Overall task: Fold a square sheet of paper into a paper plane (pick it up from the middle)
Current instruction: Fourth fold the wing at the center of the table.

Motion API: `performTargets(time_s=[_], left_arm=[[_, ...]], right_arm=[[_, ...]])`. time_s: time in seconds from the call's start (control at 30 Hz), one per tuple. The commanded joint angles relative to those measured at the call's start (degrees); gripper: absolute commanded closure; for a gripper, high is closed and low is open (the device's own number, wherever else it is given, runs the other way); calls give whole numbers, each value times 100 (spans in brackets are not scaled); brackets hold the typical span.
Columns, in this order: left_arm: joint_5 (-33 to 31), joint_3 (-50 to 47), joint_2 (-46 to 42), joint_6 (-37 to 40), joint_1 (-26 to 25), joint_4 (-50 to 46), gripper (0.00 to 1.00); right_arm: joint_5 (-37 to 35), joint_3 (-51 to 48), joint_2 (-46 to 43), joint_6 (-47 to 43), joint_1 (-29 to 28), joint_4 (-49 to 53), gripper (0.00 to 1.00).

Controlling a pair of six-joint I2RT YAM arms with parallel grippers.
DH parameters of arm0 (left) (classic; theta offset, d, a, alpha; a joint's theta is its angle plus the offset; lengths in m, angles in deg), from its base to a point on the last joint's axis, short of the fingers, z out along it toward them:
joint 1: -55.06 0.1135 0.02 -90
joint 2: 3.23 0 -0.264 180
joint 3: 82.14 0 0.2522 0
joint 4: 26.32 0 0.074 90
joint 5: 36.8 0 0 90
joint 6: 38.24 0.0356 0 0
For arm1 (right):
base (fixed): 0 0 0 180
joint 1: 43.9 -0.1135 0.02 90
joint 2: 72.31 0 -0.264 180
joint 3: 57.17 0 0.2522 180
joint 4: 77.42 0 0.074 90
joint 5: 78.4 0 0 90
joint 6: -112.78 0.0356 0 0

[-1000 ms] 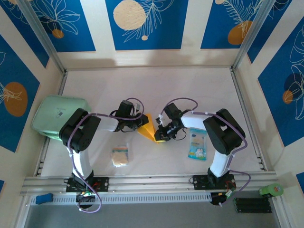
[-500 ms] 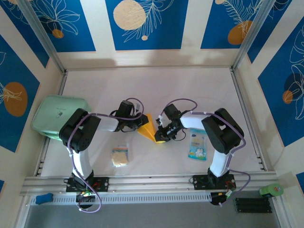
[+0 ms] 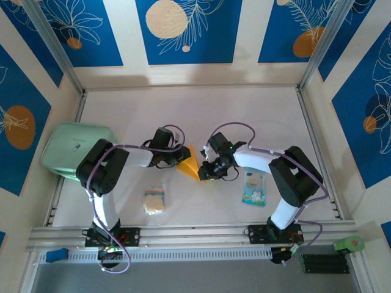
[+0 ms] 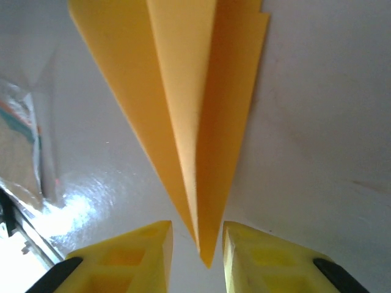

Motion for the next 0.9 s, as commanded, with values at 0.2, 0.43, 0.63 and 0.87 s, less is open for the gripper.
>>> performTargets(time_s=[0.2, 0.43, 0.63, 0.87], left_arm=[[-469, -118, 311, 20, -10, -954, 76], [-469, -126, 320, 28, -9, -971, 76], [-457, -122, 319, 26, -8, -970, 77], [-527, -75, 337, -10, -14, -1162, 76]], right_arm=[[-168, 192, 237, 12, -78, 171, 81], [-115, 158, 300, 6, -58, 145, 86], [3, 166, 176, 19, -9, 154, 83], [-48, 22, -667, 150, 140, 0, 74]])
